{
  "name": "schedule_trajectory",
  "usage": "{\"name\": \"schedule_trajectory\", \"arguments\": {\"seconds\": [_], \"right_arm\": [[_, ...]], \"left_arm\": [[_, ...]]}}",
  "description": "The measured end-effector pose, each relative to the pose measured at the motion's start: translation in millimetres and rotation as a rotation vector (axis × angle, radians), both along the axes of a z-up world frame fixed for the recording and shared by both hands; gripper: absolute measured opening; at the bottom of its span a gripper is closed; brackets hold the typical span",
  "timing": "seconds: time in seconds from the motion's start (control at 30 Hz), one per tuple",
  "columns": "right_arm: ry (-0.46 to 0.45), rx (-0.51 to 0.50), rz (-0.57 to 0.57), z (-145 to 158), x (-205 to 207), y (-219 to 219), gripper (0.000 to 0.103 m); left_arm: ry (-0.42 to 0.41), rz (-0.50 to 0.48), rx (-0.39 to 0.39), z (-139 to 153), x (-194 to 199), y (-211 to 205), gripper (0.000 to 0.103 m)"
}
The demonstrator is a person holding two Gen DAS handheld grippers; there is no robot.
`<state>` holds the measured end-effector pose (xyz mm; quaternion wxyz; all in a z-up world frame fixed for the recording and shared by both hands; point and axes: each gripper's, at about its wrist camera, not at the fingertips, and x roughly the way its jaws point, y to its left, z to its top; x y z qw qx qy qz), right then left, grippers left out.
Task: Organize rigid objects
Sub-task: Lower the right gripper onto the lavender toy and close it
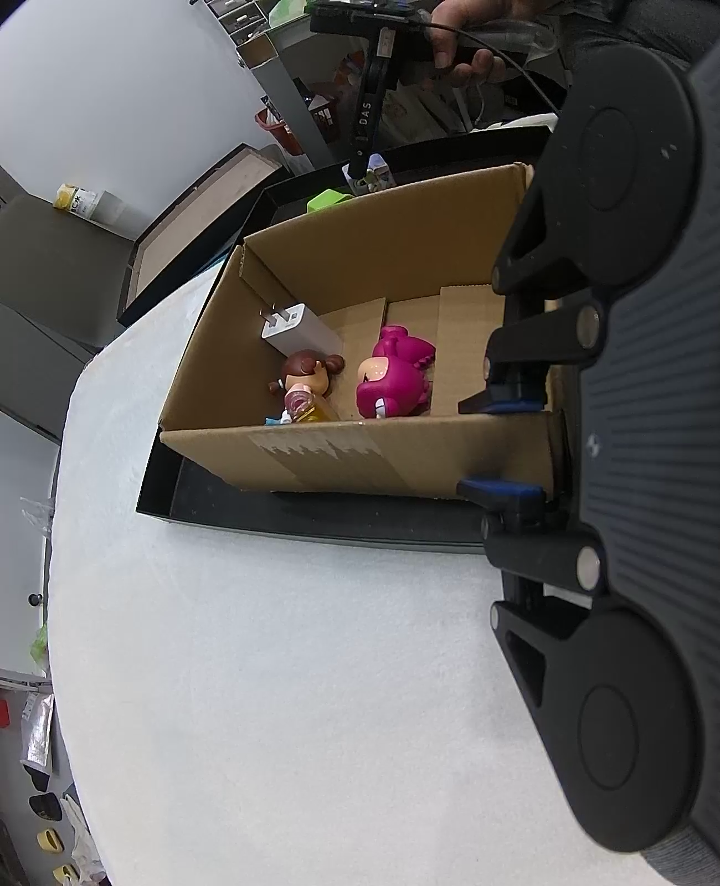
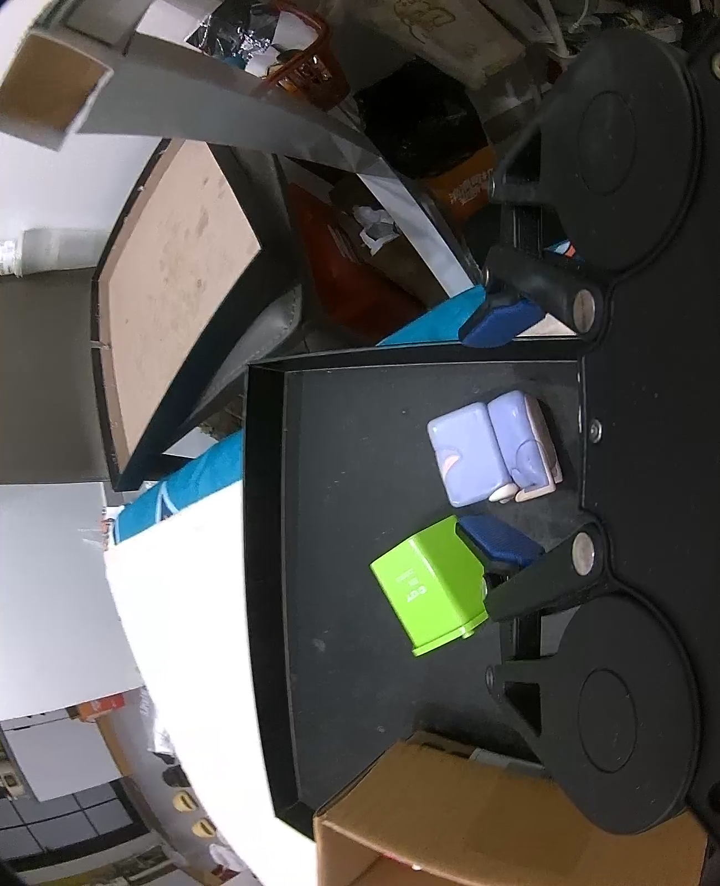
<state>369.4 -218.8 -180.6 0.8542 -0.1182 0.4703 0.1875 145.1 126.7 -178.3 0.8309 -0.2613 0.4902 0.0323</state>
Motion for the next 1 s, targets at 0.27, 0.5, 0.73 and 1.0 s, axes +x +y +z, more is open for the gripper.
{"name": "schedule_trajectory", "arguments": {"seconds": [0.27, 0.5, 0.73, 1.0], "right_arm": [[0.035, -0.002, 0.034, -5.0, -3.7, 2.4, 0.044], [0.085, 0.023, 0.02, -3.0, -6.8, -3.3, 0.044], [0.133, 0.035, 0.007, -1.7, -11.9, -8.7, 0.044], [0.145, -0.011, 0.027, -6.5, -15.4, -1.9, 0.044]], "left_arm": [[0.003, 0.001, 0.011, 0.2, 0.5, -1.0, 0.022], [0.008, -0.003, 0.02, 0.1, 1.1, -2.5, 0.022], [0.006, -0.005, 0.021, 0.3, 0.8, -3.3, 0.022], [0.003, -0.008, 0.017, -0.1, -0.2, -2.9, 0.022]]}}
